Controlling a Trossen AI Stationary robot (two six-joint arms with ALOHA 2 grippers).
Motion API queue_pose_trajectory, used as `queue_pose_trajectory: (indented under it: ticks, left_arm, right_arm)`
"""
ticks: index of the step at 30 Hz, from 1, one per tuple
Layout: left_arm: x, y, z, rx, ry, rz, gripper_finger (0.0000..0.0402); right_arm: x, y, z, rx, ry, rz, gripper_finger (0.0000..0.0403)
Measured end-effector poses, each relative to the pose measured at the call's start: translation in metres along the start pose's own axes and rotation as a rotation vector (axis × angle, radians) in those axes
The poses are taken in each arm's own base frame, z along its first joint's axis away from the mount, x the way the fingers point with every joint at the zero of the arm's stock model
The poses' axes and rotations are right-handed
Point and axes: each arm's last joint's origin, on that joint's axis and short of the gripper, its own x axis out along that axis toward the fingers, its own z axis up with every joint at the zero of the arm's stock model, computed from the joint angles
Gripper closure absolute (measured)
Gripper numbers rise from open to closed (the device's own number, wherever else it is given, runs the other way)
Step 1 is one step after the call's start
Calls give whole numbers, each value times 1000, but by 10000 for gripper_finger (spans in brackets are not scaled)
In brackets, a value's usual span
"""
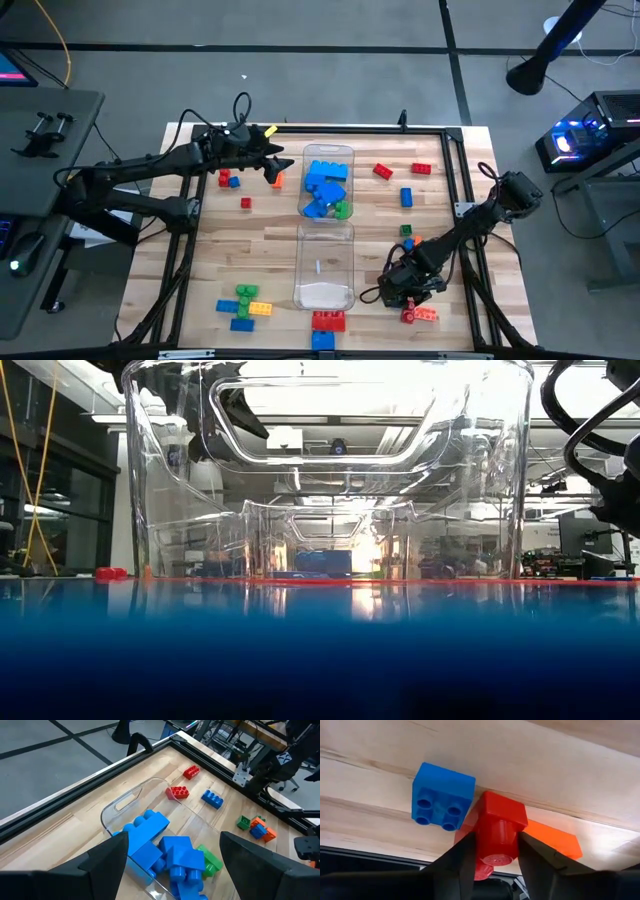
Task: Sort blocks by size
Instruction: Put the large red game piece in the top transparent bin
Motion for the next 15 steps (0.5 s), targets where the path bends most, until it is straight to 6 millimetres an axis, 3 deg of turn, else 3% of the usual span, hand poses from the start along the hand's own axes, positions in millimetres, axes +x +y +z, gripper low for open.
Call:
queue_pose_trajectory:
  ticks: [9, 15]
  left_arm:
    - [0, 1, 0, 15, -4, 8, 103]
    - [0, 4, 2, 8, -8, 20, 103]
  right_arm:
    - [-8, -3, -3, -113, -9, 9, 292]
    - [-43, -15, -3, -150, -31, 37, 292]
